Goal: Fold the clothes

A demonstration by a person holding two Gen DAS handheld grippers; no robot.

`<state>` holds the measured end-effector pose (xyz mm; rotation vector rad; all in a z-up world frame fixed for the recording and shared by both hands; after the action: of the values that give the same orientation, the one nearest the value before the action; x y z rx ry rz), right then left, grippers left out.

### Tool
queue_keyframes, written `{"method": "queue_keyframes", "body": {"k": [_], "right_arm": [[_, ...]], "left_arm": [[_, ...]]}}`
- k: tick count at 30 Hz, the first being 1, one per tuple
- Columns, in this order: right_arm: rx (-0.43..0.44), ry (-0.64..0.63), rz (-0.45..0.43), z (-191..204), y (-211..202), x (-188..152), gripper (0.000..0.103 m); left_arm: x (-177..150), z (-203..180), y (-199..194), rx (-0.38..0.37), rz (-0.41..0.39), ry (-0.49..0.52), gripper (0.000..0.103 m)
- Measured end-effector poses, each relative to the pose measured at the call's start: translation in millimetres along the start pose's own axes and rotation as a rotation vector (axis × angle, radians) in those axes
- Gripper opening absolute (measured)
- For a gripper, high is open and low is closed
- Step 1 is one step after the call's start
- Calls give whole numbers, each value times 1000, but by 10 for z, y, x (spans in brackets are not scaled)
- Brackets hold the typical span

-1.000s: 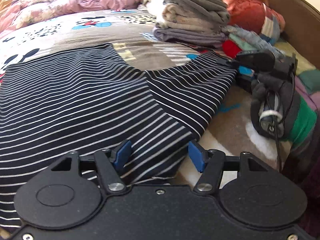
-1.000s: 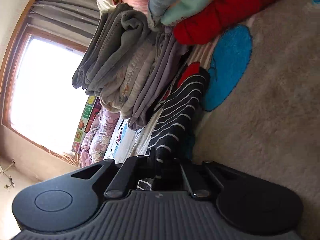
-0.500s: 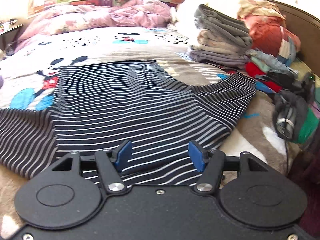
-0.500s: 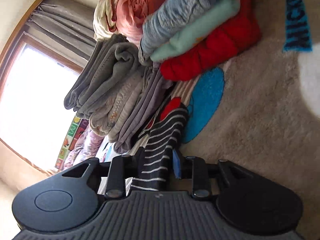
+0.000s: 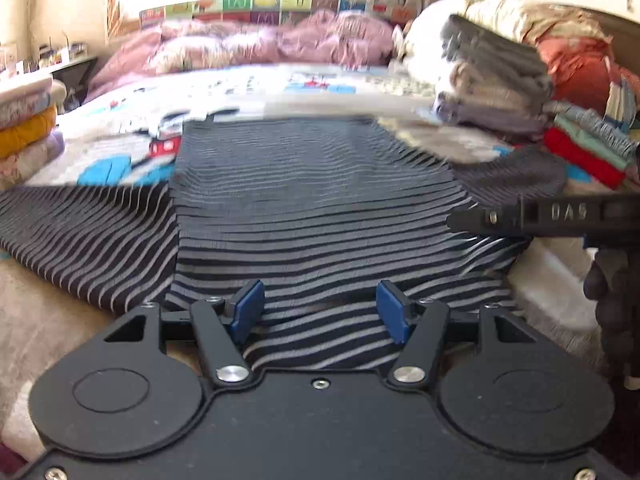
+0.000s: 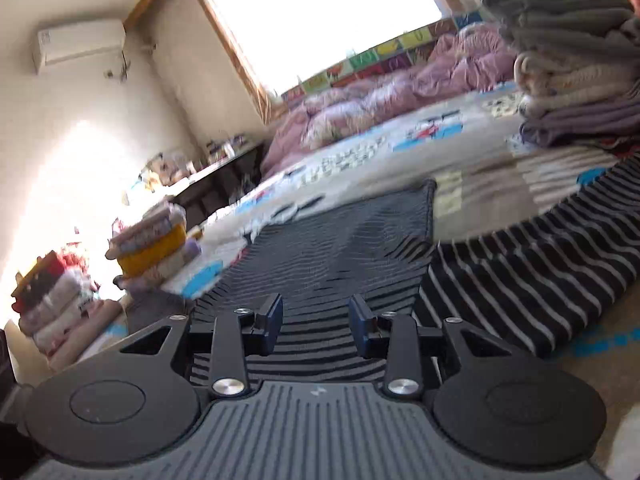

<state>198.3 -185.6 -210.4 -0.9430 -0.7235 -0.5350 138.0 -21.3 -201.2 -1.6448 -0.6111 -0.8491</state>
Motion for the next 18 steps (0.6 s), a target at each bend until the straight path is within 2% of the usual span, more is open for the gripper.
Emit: {"method": "queue_keyframes", "body": {"k": [2,3,6,10,13,16,18], "right_arm": [[-25,-19,-9,-36,-20,-167,22],[-32,-37,-2,-36,-56,-174,21],[-55,-56,-8,-9,-158,-173,20],[-76,-91,-69,79,-232,-128,25],[-75,-139,-127,137,-249,-30,25],[-62,-112,-97,94,-134,-18,25],[-51,-90,-64,69,-48,-42,26]], "left_arm": [[-34,6,-12,-14,29,13,65],[-12,7,-44,-24,31,7,65],[128,37,-91,-55,29,-36,64],[612,-31,57,-85,5,-13,63],[1030,-213,386,-121,16,68,57],[1292,-434,884,-121,47,193,46],[1337,-530,1294,-114,105,235,37]]}}
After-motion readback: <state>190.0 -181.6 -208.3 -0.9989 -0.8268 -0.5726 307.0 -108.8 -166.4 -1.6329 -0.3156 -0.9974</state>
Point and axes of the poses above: each gripper's, at about its wrist camera, not at the fingertips, and y roughly the way its jaws point, z to its left, x to its top, the point moved 10 cm from there along y, roughly the way its jaws point, and after that the axes turned 8 degrees about -x, right-handed, at the moved point
